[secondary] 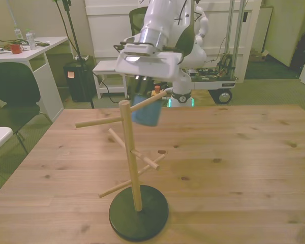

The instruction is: Unload the mug

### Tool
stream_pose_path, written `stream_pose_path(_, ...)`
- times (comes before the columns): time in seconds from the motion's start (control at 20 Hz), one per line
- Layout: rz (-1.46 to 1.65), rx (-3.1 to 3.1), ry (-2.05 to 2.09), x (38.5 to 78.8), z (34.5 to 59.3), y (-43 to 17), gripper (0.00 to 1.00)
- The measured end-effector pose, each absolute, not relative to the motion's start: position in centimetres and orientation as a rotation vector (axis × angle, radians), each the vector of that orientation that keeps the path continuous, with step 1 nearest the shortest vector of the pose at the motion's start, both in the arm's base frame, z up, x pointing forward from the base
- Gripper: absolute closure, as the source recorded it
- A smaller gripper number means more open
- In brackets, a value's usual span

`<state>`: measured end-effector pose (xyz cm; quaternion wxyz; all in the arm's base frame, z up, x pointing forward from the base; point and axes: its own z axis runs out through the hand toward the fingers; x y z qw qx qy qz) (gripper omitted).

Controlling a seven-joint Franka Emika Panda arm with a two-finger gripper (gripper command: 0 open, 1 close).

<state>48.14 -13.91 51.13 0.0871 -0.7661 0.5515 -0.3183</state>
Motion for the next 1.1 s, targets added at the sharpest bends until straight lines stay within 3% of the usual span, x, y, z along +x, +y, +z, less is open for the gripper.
stream_pose_path(0.15, -0.763, -2.381, 1.514, 46.6, 51.2, -10.3, 1.0)
stream_pose_path(0.35, -0.517, -2.491, 1.383, 46.7, 48.6, -7.9, 1.0)
stream_pose_path(0.7, -0.346, -2.563, 1.4, 49.2, 42.4, -8.3, 1.0)
stream_pose_path(1.1, -0.267, -2.563, 1.472, 51.1, 38.8, -10.2, 1.0)
